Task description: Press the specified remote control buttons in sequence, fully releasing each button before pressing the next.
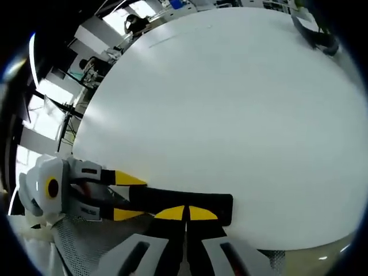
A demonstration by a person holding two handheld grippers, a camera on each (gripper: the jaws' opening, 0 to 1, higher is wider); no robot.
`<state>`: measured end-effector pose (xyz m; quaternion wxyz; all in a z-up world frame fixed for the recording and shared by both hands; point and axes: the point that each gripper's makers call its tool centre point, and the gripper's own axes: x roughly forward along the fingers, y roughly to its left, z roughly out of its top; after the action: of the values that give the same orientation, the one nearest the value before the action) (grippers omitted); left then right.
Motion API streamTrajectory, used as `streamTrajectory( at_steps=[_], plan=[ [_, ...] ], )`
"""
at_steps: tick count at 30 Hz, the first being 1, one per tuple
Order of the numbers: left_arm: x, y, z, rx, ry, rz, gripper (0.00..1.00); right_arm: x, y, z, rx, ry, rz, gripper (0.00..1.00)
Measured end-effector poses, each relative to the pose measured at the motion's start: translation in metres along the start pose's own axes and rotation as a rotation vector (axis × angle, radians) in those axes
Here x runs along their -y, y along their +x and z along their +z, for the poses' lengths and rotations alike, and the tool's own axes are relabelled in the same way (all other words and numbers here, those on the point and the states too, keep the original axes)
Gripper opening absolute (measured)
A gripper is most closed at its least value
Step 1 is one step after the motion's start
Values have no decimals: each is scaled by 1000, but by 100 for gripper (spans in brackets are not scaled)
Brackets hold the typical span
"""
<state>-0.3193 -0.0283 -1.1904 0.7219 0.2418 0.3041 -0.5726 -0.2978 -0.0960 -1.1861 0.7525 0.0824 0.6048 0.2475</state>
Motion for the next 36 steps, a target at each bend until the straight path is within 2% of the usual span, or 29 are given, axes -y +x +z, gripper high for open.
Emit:
streamTrajectory(
  at_steps=[8, 14, 21, 30, 36],
  plan=[
    [0, 0, 0, 3, 4, 1, 25, 2, 0, 1, 14, -26, -13, 0],
    [0, 1, 0, 3, 4, 0, 25, 4, 0, 2, 29, 36, 5, 0],
    [1, 0, 0, 3, 8, 0, 25, 2, 0, 2, 31, -22, -28, 0],
    [1, 0, 1, -8, 13, 1, 25, 0, 0, 2, 18, -41, -18, 0],
    [1, 1, 0, -26, 7, 2, 24, -11, 0, 9, 59, -85, 23, 0]
  ],
)
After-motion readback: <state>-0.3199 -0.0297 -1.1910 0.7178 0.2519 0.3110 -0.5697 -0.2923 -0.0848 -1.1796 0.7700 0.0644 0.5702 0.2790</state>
